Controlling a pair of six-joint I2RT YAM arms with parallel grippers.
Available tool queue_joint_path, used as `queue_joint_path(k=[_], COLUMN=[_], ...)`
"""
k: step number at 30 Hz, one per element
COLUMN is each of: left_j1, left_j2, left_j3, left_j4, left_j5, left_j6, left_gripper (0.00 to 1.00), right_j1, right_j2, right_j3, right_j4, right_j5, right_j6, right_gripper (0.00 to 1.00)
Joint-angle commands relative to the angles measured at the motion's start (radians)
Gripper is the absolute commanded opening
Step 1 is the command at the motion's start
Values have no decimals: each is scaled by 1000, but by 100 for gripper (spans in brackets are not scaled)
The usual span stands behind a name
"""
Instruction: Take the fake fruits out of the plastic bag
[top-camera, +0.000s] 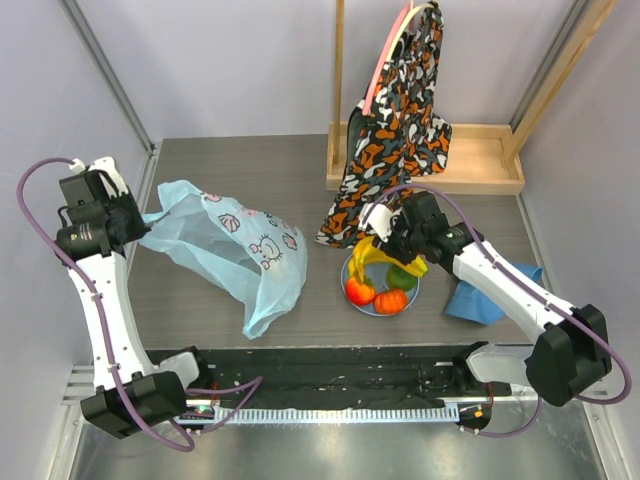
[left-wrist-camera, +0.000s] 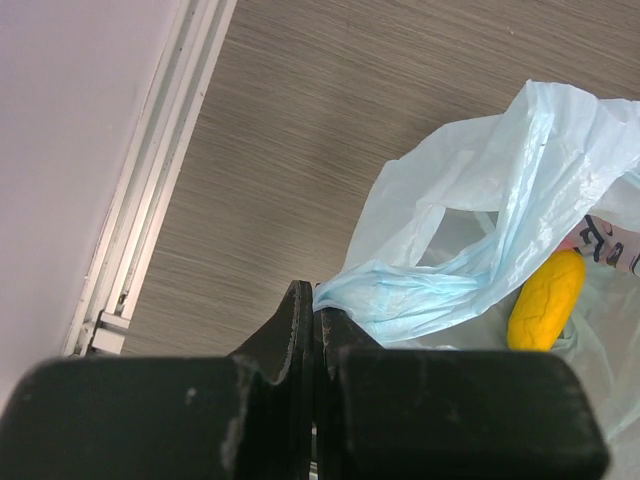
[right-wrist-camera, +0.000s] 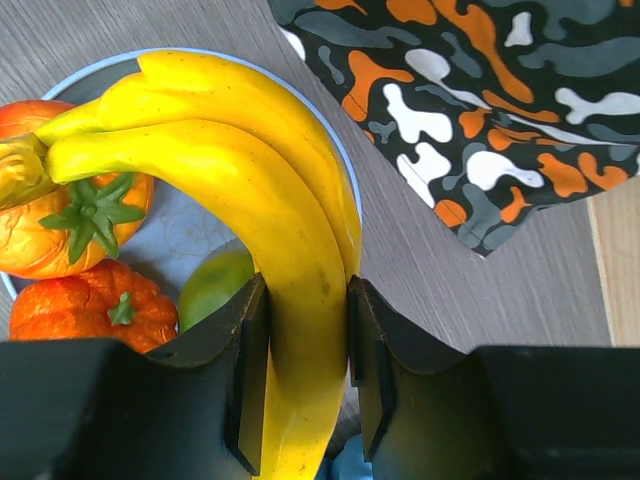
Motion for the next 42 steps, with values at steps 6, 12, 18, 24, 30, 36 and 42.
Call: queue_joint_path(k=[6, 12, 18, 24, 30, 36, 42], left_j1=[4, 6, 4, 4, 4, 6, 6], left_j2=[-18, -2, 25, 40, 48, 25, -35], left_j3=[-29, -27, -12, -4, 3, -15, -70], left_j4=[51, 58, 64, 74, 66, 17, -9], left_j5=[39, 43, 66, 77, 124, 431, 483], left_j6=[-12, -14, -15, -15, 2, 31, 26], left_gripper=[0, 0, 0, 0, 0, 0, 0], right_j1=[-3, 0, 0, 1, 1, 96, 340], right_j2=[77, 60, 41, -34, -65, -3, 254], right_j3=[88, 49, 42, 17, 110, 406, 756], right_j4=[9, 19, 1, -23, -98, -73, -15], right_j5=[20, 37, 43, 16, -46, -234, -248], right_j6=[92, 93, 96, 73, 75, 200, 297], right_gripper=[8, 22, 57, 73, 76, 72, 62])
